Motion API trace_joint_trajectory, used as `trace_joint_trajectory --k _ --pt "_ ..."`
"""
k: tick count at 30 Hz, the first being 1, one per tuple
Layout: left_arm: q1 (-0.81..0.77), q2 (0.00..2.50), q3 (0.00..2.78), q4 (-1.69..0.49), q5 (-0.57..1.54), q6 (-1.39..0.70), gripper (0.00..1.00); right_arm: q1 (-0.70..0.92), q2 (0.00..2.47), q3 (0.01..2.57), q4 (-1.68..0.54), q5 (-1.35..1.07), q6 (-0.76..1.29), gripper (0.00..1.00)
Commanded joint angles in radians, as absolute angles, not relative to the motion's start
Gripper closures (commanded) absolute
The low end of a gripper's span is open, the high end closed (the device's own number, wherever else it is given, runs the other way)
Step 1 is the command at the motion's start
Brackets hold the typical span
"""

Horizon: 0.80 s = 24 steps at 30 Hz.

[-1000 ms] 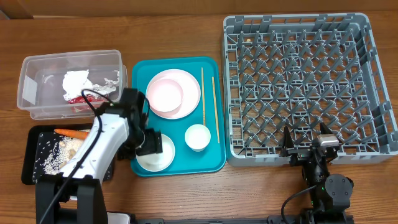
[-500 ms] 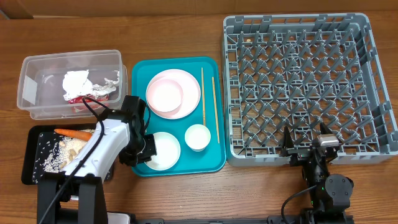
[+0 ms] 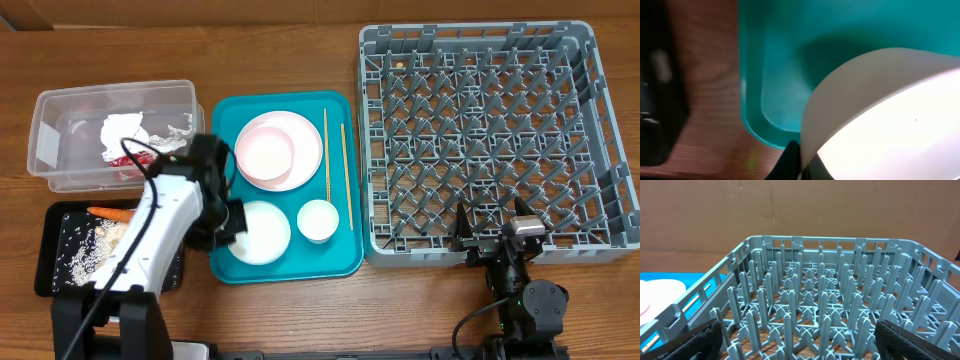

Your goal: Sort waste into correct bins and load items into the dishwasher

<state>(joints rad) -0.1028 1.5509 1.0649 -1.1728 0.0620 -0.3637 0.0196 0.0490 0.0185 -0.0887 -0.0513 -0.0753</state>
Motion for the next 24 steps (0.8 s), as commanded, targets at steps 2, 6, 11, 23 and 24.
trace_joint_trajectory --k 2,6,11,23,24 --pt "-0.084 1.535 1.237 -1.205 0.1 -0.357 0.96 0.019 0.045 0.008 -0.081 -0.05 -0.086 0.0" --pt "-0.087 1.535 1.284 -1.17 0.259 -0.293 0.96 0.019 0.045 0.008 -0.081 -0.05 -0.086 0.0" --pt "-0.087 1.535 1.284 -1.108 0.343 -0.284 0.96 0.019 0.045 0.008 -0.081 -0.05 -0.086 0.0" --pt "-0.087 1.535 1.284 -1.04 0.397 -0.284 0.96 0.019 0.045 0.008 -0.081 -0.05 -0.086 0.0" --pt "-0.087 1.535 1.284 -1.043 0.398 -0.284 0.96 0.019 0.045 0.008 -0.081 -0.05 -0.086 0.0"
